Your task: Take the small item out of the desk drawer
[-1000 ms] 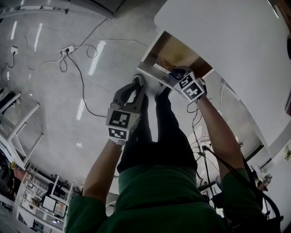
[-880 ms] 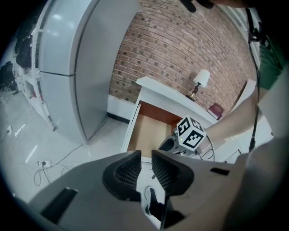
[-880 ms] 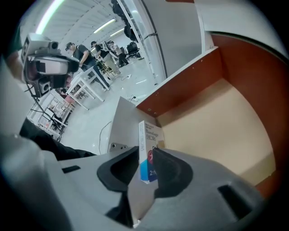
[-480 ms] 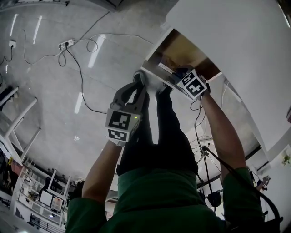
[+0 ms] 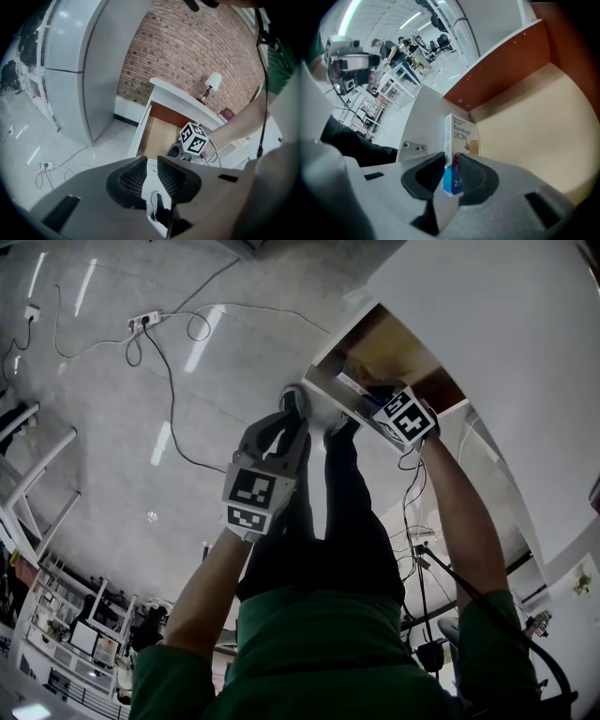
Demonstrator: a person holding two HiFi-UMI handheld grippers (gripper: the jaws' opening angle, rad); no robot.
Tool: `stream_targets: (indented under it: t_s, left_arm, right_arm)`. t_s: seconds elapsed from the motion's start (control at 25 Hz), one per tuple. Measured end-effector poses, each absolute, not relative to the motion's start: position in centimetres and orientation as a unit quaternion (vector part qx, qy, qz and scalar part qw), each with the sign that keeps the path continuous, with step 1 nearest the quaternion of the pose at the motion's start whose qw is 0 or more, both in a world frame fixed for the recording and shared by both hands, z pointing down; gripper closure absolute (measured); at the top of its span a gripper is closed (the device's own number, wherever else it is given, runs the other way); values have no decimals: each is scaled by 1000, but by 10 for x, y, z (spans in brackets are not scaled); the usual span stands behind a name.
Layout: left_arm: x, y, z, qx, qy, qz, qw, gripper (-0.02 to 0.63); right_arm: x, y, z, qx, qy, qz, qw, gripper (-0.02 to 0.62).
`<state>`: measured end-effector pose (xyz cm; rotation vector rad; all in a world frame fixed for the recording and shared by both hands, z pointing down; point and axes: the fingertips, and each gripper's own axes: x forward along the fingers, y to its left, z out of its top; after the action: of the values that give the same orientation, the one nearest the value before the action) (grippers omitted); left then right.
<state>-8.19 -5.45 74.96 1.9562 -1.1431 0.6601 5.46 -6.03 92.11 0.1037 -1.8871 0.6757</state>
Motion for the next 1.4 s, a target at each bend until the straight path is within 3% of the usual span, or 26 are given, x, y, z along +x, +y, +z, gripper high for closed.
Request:
stream_targets:
  t_s: [0.48,1.4]
  left_arm:
    - [-81,-56,741,772,-448,252,375,540]
    - [-76,-52,702,785,-457,242,342,540]
  right_arm:
    - [51,-58,914,31,-798,223,559,557]
    - [52,-81,841,140,-820,135,538,571]
